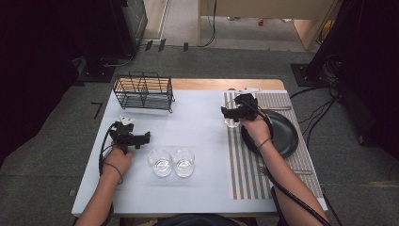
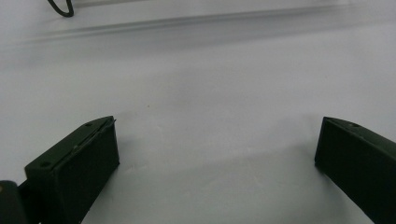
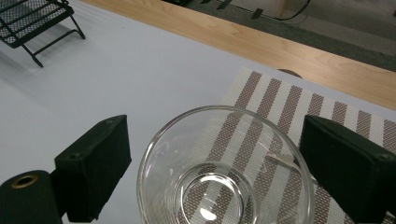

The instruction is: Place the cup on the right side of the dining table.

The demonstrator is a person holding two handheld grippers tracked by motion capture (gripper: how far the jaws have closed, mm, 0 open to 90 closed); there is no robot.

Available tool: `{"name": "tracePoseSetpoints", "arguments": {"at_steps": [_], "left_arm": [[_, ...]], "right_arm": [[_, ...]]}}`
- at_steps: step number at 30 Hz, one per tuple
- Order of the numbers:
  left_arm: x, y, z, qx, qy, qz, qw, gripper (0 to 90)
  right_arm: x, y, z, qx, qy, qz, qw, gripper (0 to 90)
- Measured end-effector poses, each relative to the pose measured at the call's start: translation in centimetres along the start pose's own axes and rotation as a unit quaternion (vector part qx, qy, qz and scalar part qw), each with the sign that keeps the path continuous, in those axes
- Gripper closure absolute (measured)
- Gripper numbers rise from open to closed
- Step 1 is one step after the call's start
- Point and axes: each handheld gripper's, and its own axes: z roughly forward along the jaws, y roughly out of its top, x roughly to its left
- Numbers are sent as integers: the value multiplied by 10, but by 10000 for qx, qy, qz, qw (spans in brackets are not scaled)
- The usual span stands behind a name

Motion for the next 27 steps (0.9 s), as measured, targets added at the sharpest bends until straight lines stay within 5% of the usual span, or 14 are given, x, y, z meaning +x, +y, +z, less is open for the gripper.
{"name": "tracePoseSetpoints", "arguments": {"at_steps": [27], "left_arm": [[0, 0, 0, 7, -3, -3, 10000, 0]], "right_arm": [[11, 6, -19, -17, 175, -65, 9998, 103]]}}
